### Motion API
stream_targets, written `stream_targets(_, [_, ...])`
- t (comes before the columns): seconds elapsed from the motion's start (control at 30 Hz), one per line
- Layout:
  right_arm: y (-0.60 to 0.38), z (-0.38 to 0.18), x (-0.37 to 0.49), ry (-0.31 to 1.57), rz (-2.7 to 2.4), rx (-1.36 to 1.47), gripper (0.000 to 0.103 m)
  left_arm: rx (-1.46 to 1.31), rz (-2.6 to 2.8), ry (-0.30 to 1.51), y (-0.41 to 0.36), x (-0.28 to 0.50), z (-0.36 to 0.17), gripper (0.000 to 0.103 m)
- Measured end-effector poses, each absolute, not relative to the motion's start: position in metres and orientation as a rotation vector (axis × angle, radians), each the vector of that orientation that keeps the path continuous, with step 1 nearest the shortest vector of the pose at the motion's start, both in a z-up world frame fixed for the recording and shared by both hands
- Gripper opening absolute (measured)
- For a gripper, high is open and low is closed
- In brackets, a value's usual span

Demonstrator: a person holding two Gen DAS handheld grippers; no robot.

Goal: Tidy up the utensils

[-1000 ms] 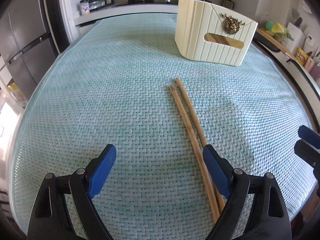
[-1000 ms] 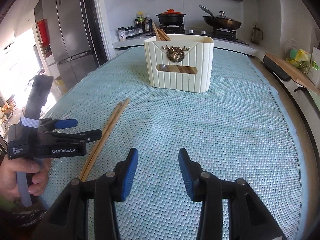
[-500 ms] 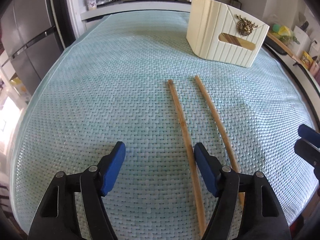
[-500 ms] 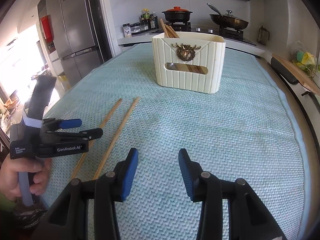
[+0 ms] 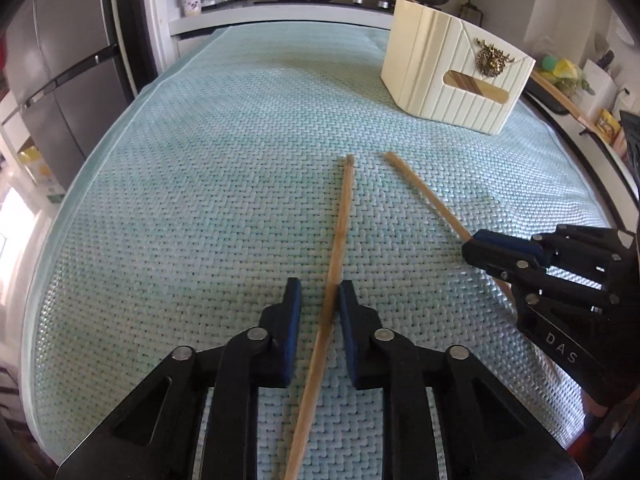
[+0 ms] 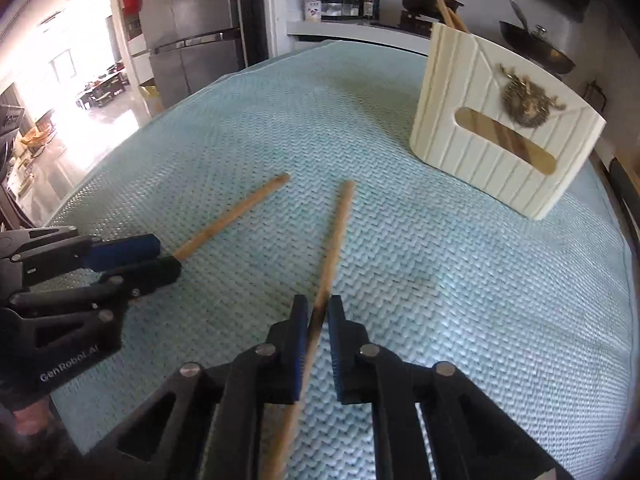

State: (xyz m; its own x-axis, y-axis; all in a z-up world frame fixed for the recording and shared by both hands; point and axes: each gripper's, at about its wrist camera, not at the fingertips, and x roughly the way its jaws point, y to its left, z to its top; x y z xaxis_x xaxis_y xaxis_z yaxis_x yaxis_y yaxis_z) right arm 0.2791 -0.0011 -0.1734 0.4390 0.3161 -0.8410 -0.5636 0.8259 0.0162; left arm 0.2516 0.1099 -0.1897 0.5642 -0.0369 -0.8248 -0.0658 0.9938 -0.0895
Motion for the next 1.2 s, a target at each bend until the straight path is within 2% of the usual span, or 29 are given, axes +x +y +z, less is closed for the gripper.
stream_targets(0.13, [-0.042,-0.168,0.256,0.948,0.456,-0.274,0.007,-0.125,-0.034,0.973,0.093,0.250,-0.190,0.011])
stream_targets(0.43, [-0.158,-0.169,0.216,0.993,0.277,-0.167,0.008,-0.113,-0.097,0.973,0.065,0.239,-0.186,0.012])
stream_targets(0.5, [-0.171,-0.169,0.216,1.001,0.284,-0.130,0.010,-0.135,-0.111,0.980,0.067,0.240,-0.185,0.017])
stream_targets(0.57, [-0.180,-0.168,0.217,1.006,0.291,-0.088,0.028,-0.157,-0.108,0.987,0.072,0.241,-0.182,0.039])
stream_targets(0.63, [-0.183,-0.167,0.223,1.014,0.310,-0.036,0.031,-0.181,-0.113,0.987,0.079,0.241,-0.178,0.048])
stream_targets(0.73, [-0.181,-0.163,0.229,1.029,0.337,-0.029,0.031,-0.198,-0.120,0.993,0.087,0.245,-0.172,0.056])
stream_targets(1.0, [-0.147,-0.170,0.257,1.083,0.372,-0.181,0.031,-0.111,-0.104,1.020,0.084,0.274,-0.170,0.056])
stream_targets(1.13, [-0.127,-0.171,0.278,1.084,0.376,-0.231,0.031,-0.084,-0.090,1.049,0.079,0.299,-0.177,0.049])
stream_targets(1.2, [-0.123,-0.172,0.287,1.084,0.380,-0.237,0.030,-0.070,-0.083,1.079,0.077,0.314,-0.183,0.042])
